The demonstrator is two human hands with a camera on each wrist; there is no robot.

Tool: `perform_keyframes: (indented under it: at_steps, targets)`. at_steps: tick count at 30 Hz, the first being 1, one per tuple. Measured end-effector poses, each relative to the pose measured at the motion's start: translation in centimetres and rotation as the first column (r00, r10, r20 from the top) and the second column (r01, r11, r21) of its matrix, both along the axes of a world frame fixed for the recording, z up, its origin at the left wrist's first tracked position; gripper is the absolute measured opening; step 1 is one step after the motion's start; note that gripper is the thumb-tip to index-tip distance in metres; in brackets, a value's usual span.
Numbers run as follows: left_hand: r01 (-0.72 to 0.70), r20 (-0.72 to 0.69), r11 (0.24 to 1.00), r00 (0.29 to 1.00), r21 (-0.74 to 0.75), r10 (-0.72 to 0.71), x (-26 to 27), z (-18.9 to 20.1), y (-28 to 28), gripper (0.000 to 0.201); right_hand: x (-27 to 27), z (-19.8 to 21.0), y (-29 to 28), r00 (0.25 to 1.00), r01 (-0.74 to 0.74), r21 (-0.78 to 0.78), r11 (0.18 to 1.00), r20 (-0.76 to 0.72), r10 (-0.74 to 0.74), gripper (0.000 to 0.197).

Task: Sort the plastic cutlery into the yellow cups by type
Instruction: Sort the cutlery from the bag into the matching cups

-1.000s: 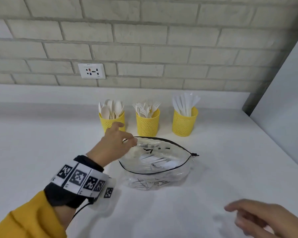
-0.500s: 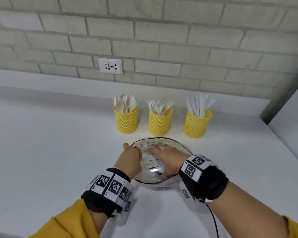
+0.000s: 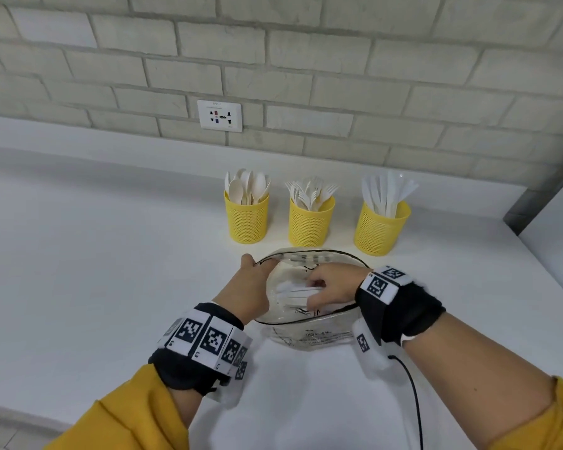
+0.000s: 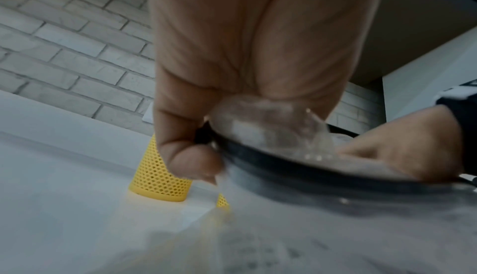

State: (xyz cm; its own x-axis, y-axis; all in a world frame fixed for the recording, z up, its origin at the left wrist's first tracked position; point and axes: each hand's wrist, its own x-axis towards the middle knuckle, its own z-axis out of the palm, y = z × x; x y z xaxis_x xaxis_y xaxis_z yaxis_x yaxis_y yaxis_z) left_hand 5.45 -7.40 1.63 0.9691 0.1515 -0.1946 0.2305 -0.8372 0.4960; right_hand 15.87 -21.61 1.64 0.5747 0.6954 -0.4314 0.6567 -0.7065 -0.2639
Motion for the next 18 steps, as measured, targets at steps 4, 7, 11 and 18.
perform_keyframes:
  at_steps: [4,7,11,18]
  targets:
    - [-0.005,0.029,1.0,1.0,-0.02,0.006,0.0,-0.2,-0.1,0.078,-0.3,0.3,0.2,0.997,-0.076,-0.072,0.995,-0.019,0.075,0.048]
    - [0.002,0.064,0.999,0.998,-0.032,0.0,0.0,-0.4,-0.2,0.079,-0.3,0.1,0.7,0.994,-0.109,-0.154,0.982,-0.025,0.106,0.051]
    - [0.004,0.082,0.999,0.997,-0.045,-0.001,-0.3,-0.7,-0.2,0.081,-0.5,-0.1,1.0,0.997,-0.077,-0.188,0.979,-0.028,0.073,0.032]
    - [0.006,0.145,0.998,0.989,-0.061,0.003,-0.5,-0.8,-0.4,0.081,-1.7,0.0,1.0,0.995,-0.096,-0.189,0.977,-0.023,0.093,0.054]
